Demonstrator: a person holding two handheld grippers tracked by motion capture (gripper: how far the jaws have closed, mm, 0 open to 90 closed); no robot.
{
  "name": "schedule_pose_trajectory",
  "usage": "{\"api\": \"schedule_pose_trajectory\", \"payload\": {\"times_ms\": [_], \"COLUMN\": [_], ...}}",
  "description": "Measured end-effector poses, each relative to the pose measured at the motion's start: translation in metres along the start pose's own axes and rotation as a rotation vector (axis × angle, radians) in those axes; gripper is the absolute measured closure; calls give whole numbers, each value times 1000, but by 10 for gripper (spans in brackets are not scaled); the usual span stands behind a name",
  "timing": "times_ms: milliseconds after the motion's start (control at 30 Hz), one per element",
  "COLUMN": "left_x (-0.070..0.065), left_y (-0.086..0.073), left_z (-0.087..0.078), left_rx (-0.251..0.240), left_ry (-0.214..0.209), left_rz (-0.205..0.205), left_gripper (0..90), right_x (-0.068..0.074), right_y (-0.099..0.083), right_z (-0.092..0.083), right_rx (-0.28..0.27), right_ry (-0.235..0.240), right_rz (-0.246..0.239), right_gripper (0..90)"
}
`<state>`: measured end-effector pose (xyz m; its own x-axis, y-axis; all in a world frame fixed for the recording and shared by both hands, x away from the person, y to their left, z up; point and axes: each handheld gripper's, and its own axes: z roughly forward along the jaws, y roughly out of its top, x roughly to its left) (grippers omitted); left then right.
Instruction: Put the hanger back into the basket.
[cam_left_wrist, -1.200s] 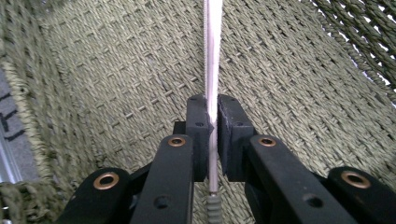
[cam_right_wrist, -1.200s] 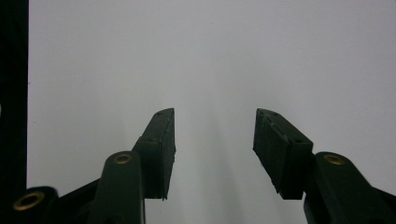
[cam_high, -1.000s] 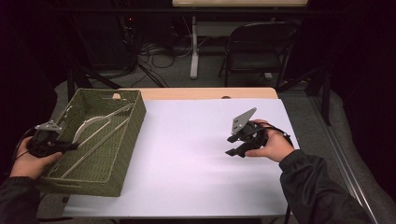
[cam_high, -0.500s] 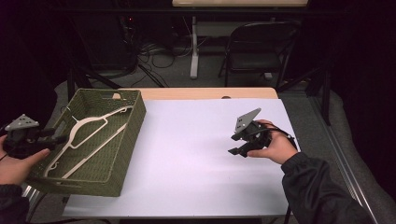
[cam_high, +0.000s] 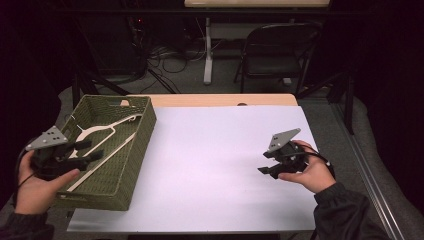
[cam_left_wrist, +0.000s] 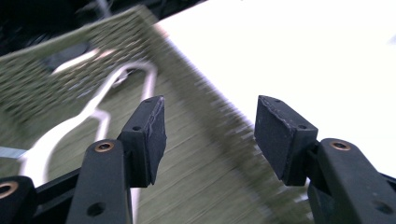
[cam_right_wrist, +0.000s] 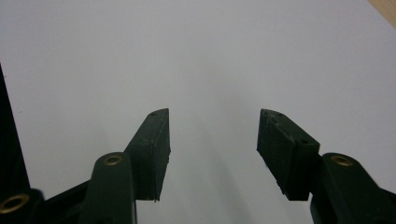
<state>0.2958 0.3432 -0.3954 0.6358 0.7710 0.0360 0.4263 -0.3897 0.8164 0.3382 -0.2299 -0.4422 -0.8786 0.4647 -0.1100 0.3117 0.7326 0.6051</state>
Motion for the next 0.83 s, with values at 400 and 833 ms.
{"api": "schedule_pose_trajectory", "payload": {"times_ms": [400, 833], "left_x": [-66, -104], "left_y": [-2, -19], "left_z": [36, 83], "left_rx": [-82, -15], "left_ry": [-110, -192], "left_rz": [50, 62], "left_gripper": [434, 430], "right_x": [21, 32], "right_y": [-54, -74], "right_z": [-9, 10], "right_rx": [-70, -253], "right_ry": [-48, -91], "right_rz": [154, 240], "right_gripper": [448, 477]}}
